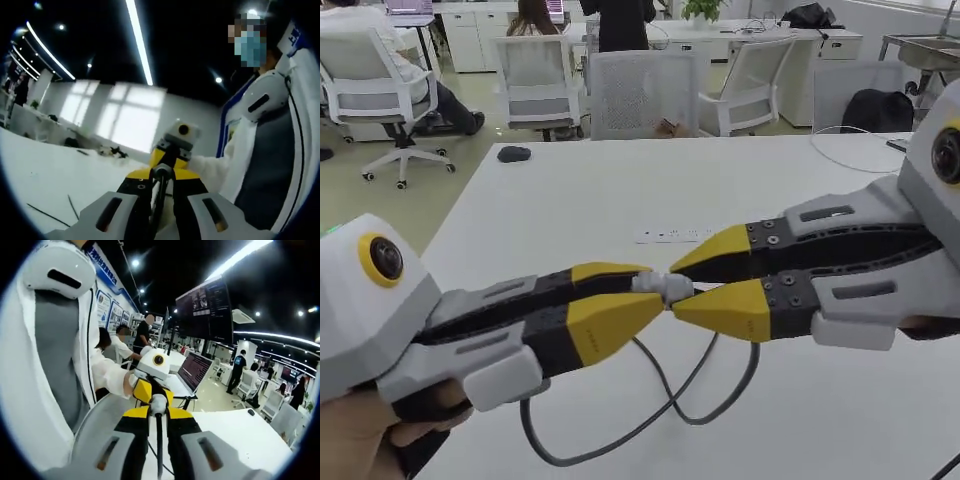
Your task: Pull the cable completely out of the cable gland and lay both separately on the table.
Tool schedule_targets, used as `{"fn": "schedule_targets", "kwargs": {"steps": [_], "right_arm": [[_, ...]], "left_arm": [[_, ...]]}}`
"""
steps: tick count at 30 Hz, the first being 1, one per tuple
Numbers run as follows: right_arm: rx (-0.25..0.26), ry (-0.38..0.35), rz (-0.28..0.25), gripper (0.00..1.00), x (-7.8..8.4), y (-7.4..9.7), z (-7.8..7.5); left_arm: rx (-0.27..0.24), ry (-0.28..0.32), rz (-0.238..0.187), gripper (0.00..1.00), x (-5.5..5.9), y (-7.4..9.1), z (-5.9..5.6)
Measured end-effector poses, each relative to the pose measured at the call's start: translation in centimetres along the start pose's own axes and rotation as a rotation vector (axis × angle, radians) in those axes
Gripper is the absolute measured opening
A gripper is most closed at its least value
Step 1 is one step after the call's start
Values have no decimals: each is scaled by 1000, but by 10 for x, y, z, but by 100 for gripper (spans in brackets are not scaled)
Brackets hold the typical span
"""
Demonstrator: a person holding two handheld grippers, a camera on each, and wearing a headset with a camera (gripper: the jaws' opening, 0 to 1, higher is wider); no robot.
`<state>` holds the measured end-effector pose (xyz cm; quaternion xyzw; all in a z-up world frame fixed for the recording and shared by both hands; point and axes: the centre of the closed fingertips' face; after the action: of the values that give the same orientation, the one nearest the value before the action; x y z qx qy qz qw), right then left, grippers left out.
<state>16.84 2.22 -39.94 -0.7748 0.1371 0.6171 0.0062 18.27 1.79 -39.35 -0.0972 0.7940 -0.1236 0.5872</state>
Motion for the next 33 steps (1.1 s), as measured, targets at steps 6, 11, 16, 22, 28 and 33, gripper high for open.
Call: {"fn": "schedule_targets", "kwargs": {"steps": [6,11,16,22,28,33], "right_arm": [[-8,29,19,11,7,-6,0],[0,-52,-54,12,8,-3,-7],[22,-198,-69,18,19,9,-14],[-2,-228,-53,16,33,8,-7],[-3,-187,-34,3,41,4,-2],[22,-187,-51,2,46,5,-4]], "left_arm": [[-21,53,28,15,6,7,3],[-39,16,17,15,5,8,6],[-43,-51,49,15,10,10,6],[-39,-77,56,15,16,10,7],[-46,-126,79,16,23,9,9],[-68,-189,125,16,31,9,14]]}}
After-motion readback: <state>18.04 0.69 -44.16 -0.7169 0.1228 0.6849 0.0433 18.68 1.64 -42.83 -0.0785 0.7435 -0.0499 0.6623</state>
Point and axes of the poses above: the centre of the closed fingertips' face, and the gripper's own axes: y roughly backward along the fingers, z roughly to its left, x roughly out of its underside, and after that the axes turned 3 degrees about -z, right-handed
